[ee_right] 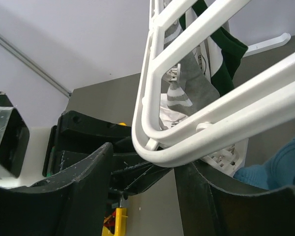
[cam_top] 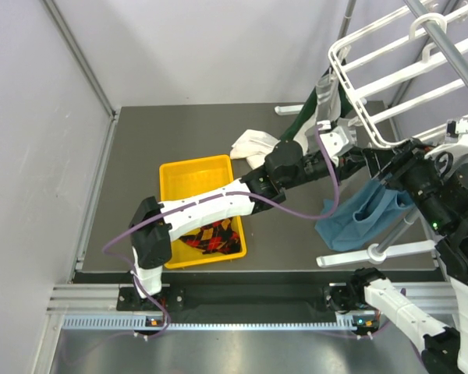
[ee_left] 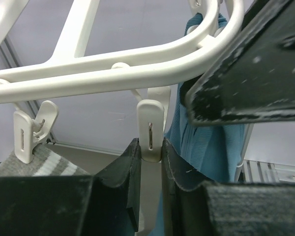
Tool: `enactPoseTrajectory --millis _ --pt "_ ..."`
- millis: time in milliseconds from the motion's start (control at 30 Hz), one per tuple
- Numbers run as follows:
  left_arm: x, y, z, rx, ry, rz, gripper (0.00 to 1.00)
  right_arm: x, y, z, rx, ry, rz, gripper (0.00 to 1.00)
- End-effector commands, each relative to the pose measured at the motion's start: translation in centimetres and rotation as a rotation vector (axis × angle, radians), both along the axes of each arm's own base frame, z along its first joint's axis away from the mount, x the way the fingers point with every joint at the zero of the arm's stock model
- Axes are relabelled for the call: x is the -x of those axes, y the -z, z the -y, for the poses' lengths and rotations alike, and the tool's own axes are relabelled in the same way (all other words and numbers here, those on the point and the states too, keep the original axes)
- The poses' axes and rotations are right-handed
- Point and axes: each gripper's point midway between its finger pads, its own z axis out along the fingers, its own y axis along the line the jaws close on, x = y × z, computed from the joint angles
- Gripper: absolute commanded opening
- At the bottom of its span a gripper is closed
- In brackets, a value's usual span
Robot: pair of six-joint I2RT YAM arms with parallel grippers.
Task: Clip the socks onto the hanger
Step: Open the clamp at the hanger.
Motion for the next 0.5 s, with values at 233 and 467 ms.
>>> enactPoseTrajectory --millis 233,467 --pt "2.7 -6.3 -2.4 0.099 0.057 -0.018 0.00 -0.8 0.6 0.3 0.042 0.024 -0.013 0.51" --pt "3.3 -6.2 -2.3 0.080 0.047 -0.021 0.00 -1.4 0.7 0.5 0.042 0.043 -0.007 0.52"
